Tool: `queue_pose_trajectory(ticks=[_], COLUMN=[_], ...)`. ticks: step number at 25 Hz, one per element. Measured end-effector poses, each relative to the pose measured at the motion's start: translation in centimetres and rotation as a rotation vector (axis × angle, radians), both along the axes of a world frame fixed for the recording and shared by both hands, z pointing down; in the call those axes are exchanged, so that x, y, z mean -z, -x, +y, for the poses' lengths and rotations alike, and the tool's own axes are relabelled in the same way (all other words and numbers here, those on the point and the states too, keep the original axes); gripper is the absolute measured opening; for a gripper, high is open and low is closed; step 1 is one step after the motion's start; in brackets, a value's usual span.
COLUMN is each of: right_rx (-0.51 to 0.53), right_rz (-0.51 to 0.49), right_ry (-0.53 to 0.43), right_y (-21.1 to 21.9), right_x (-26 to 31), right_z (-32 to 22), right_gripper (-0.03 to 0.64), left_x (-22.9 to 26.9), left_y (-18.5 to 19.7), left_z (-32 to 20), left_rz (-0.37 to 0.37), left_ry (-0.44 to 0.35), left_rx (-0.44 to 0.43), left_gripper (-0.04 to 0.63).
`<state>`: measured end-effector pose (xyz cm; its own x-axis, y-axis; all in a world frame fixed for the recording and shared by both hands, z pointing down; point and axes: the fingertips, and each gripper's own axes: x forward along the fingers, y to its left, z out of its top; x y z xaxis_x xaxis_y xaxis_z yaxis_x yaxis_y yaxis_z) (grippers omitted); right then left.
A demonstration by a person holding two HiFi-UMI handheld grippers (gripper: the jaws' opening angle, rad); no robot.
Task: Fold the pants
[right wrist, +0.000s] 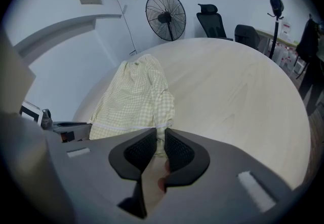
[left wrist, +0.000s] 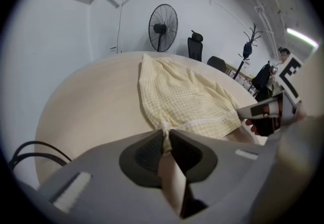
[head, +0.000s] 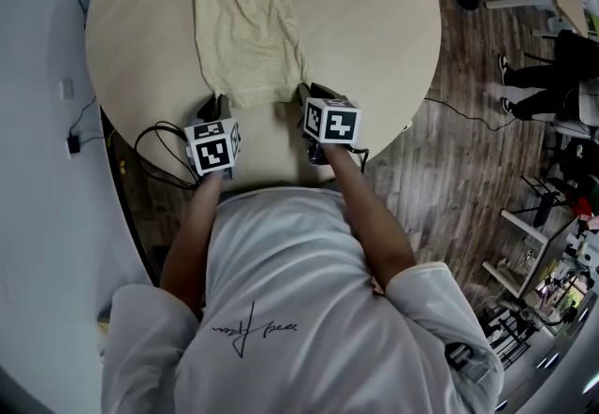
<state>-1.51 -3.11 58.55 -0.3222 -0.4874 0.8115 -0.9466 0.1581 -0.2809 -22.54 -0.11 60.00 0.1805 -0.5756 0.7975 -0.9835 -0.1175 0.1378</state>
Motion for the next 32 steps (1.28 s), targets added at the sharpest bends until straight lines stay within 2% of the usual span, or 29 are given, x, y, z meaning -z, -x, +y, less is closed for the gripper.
queue_pose_trajectory(ticks=[3,14,26,32], right_rx=[-0.011,-0.013,0.031,0.033], right_rz=[-0.026,-0.101,-0.225,-0.28], right_ry=[0.016,0.054,0.05,0.038], right_y=[-0.3,-0.8,-0.1,0.1], right_x=[0.1,1.2,5.2,7.5], right_z=[-0.1,0.8,1.8,1.7], right_gripper=[0.043,0.038,0.038,0.038], left_x=[0.2,1.5,5.0,7.1], left_y=[0.1,1.1,0.7,1.3], left_z=[-0.1,0.8,0.8,0.4], left_rz=[0.053,0.173,0.313,0.394], left_ry=[0.006,0.021,0.015,-0.007], left_rx=[0.034,0.084,0.044,0.078], left_gripper=[0.092,0.089,0.089,0.091])
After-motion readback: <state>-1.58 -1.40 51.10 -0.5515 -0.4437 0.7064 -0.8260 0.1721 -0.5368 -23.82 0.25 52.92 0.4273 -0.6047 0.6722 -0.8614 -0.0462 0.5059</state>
